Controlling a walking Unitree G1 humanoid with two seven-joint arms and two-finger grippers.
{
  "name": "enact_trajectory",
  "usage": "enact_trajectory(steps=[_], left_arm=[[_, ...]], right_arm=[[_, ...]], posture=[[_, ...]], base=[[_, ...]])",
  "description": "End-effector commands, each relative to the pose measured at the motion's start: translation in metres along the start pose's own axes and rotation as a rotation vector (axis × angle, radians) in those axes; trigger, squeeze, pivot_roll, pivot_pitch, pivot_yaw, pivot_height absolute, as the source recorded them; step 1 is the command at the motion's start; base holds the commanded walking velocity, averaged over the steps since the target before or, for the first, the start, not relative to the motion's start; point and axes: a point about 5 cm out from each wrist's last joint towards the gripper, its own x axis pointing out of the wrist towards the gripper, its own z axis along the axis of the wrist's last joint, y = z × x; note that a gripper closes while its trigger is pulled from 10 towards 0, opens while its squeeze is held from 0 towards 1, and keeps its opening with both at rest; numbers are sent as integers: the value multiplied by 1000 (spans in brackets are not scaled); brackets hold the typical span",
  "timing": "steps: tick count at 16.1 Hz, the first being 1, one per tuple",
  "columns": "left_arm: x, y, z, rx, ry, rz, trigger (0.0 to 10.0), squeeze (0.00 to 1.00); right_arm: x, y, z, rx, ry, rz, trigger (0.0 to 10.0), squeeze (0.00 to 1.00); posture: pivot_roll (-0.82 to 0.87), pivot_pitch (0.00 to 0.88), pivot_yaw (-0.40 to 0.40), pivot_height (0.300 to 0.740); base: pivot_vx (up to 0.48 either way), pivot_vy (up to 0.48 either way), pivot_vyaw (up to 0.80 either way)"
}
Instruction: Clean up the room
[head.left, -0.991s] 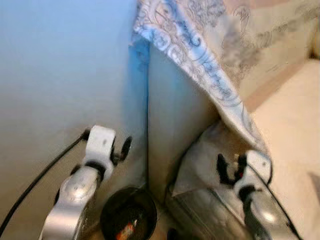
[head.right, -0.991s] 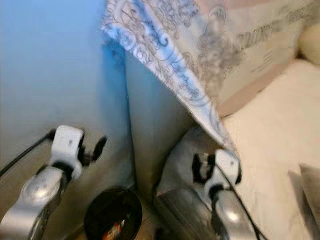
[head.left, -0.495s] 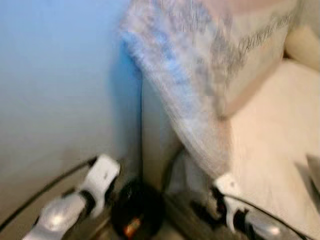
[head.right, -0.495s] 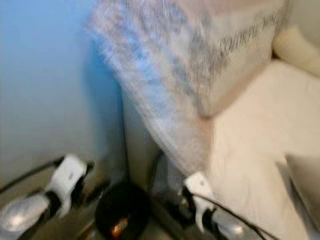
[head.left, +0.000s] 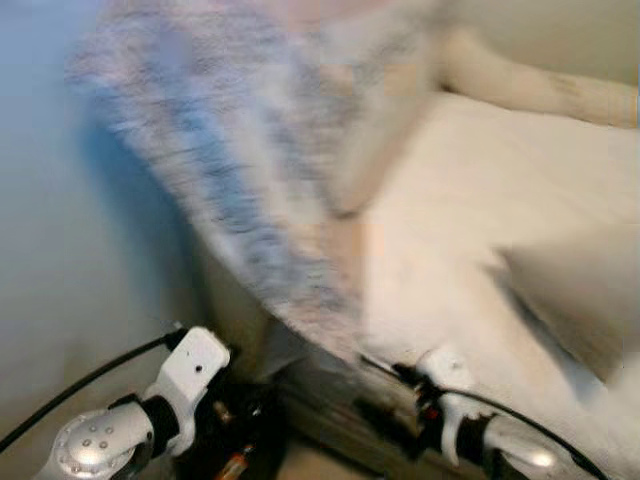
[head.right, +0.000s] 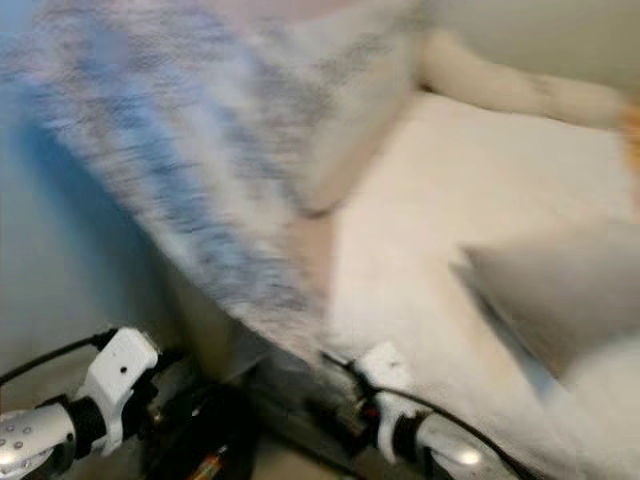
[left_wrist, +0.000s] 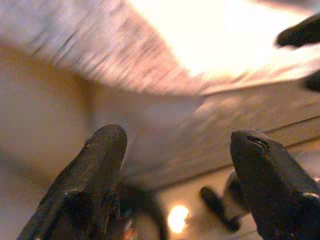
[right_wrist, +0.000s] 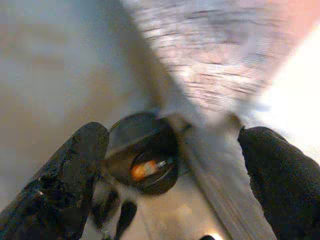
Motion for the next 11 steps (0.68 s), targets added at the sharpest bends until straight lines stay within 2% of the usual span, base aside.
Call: enact_trajectory(steps=[1, 2, 3, 6, 8, 11], left_arm=[[-2, -3, 8, 0, -49, -42, 10000, 0], [-3, -5, 11, -12, -71, -62, 10000, 0], [-4, -8, 17, -31, -121, -105, 10000, 0], [-1, -5, 26, -54, -181, -91, 10000, 0], [8, 8, 41, -96, -271, 56, 10000, 0], [21, 9, 51, -114, -342, 193, 10000, 0]], right_arm=[[-5, -6, 3, 58, -67, -39, 10000, 1000], [-8, -7, 5, 74, -95, -46, 10000, 1000], [-15, -8, 9, 111, -170, -94, 10000, 1000], [-21, -15, 13, 144, -263, -246, 10000, 1000], [-20, -24, 23, 185, -330, -413, 10000, 1000], [-18, -26, 29, 172, -339, -472, 10000, 1000]], posture=[[80, 0, -20, 740], [79, 0, -21, 740], [74, 0, -23, 740], [66, 0, -25, 740], [66, 0, -27, 740], [65, 0, -30, 740]], base=[[0, 0, -675], [0, 0, -681], [0, 0, -694], [0, 0, -690], [0, 0, -691], [0, 0, -690]])
